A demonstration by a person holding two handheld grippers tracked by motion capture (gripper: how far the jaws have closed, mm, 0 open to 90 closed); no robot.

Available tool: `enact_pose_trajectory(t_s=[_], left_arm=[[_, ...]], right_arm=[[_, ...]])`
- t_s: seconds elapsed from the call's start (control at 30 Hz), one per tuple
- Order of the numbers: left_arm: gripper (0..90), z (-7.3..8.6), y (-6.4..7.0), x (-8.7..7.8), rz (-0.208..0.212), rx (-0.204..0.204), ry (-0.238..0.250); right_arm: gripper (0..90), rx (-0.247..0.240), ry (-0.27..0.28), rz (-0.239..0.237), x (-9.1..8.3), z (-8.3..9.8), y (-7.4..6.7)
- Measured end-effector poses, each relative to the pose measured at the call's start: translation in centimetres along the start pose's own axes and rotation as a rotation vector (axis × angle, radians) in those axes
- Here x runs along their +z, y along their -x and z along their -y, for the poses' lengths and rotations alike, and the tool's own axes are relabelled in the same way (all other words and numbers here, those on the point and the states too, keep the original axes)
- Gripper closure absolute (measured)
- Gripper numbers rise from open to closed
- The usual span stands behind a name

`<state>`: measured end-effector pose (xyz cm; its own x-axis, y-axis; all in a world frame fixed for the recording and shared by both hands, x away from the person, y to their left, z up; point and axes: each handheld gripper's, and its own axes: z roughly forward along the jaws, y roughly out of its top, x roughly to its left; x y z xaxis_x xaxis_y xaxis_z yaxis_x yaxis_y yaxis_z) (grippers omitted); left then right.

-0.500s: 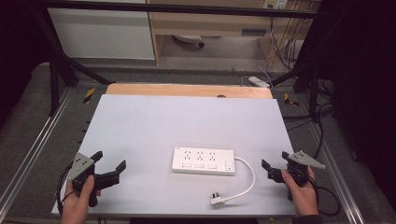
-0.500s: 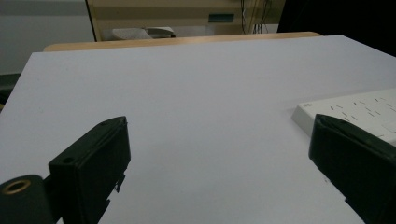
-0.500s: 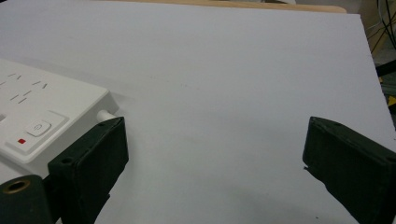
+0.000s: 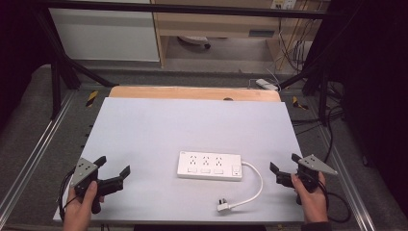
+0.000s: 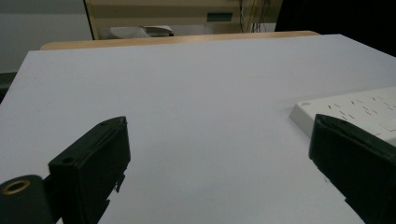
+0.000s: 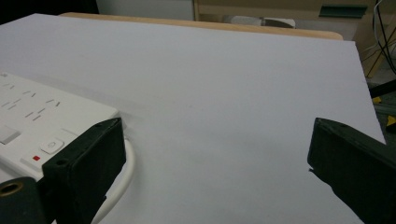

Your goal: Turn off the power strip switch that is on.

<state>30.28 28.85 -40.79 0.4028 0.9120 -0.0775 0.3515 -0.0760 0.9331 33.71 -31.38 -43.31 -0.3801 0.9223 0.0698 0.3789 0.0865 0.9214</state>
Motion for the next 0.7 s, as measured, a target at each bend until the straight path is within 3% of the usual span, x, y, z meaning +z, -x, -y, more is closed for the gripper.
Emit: enact_pose_trajectory(t_s=[0.37,0.7], left_arm=[[5.6,0.0,0.1,0.1,0.0,0.002,-0.002],[5.6,0.0,0.1,0.1,0.0,0.004,-0.004]], right_arm=[[4.8,-0.003,0.026,-0.011,-0.4,-0.9,-0.4],[3.6,0.034,0.041,0.003,-0.9,-1.8,-0.5]])
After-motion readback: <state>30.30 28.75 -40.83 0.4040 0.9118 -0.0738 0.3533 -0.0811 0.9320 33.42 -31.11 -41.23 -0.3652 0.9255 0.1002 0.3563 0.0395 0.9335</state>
